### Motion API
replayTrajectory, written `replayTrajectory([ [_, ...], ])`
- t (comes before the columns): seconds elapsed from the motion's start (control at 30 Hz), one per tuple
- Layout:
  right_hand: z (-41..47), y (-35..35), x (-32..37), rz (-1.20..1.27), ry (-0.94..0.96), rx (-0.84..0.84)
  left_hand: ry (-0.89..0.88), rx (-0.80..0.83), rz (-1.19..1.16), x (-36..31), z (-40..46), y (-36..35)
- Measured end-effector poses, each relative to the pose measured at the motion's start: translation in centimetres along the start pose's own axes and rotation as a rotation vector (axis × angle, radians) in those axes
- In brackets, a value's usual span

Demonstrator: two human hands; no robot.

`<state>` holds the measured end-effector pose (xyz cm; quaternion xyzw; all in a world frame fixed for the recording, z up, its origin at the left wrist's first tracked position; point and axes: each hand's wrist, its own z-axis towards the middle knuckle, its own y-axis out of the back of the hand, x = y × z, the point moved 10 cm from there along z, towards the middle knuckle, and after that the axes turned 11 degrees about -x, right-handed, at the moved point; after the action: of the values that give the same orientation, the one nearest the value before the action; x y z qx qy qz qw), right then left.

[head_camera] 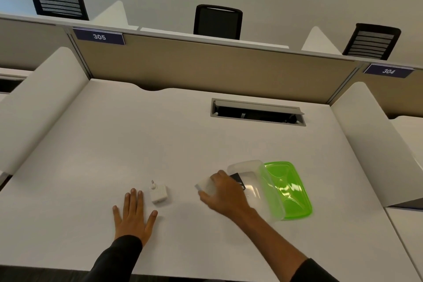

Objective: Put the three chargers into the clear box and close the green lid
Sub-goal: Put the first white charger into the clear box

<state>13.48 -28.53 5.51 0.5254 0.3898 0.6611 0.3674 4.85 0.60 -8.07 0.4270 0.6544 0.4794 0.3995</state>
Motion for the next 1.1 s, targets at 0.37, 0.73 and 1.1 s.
replayTrajectory([
  [0.37,2.1,5.9,-12.8,-0.255,-0.425,-0.013,0.001,0.009,0.002,0.1,0.2,-0.2],
  [0.73,2.2,3.9,-13.1,-0.333,-0.471,0.165,0.004,0.006,0.007,0.0,0.3,-0.2],
  [1.1,2.2,3.1,-12.8,-0.382,-0.461,0.221,-0.001,-0.007,0.008,0.1,0.3,-0.4],
])
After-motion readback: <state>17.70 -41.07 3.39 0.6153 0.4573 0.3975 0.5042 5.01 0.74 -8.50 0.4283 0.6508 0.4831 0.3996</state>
